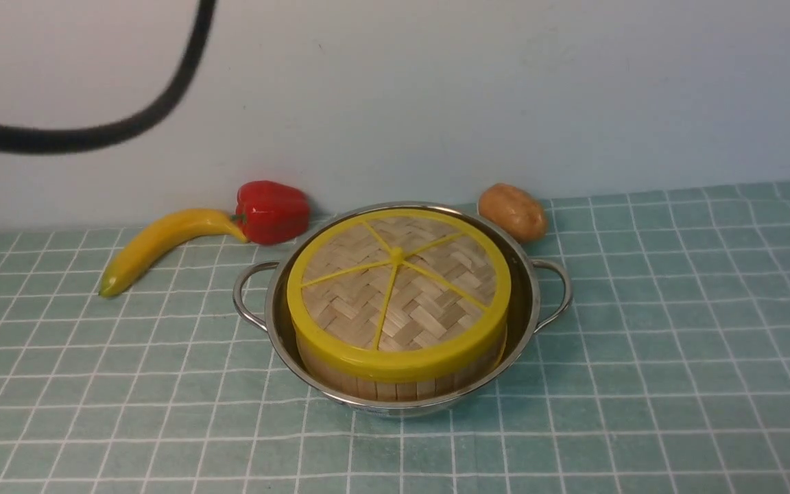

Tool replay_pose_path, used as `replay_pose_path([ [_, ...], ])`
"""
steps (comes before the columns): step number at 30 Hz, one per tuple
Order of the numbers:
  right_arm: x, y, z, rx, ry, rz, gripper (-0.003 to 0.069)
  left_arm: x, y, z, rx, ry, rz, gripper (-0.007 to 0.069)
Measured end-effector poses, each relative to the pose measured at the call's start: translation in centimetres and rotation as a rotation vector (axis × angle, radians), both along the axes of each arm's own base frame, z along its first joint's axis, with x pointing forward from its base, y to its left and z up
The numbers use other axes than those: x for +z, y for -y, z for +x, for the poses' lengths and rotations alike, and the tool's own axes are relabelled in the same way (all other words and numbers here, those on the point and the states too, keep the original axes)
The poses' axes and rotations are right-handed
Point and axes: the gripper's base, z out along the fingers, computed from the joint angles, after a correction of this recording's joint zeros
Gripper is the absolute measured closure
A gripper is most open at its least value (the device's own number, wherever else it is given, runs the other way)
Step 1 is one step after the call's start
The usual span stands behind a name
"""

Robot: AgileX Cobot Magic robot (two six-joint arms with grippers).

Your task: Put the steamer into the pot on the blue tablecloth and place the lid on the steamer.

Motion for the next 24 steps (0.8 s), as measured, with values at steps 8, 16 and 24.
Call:
replay_pose_path([
  [8, 0.0, 0.0, 0.0, 0.0, 0.0, 0.0, 0.0418, 1.5, -1.2, -2.2, 0.0, 0.053, -0.029, 0.0634],
  [16, 0.0, 0.0, 0.0, 0.0, 0.0, 0.0, 0.0417, 1.1, -0.9, -1.6, 0.004, 0.041, -0.016, 0.0631],
  [24, 0.0, 0.0, 0.0, 0.0, 0.0, 0.0, 0.0417, 1.2, -1.2, -1.5, 0.022, 0.051, 0.001, 0.0614],
])
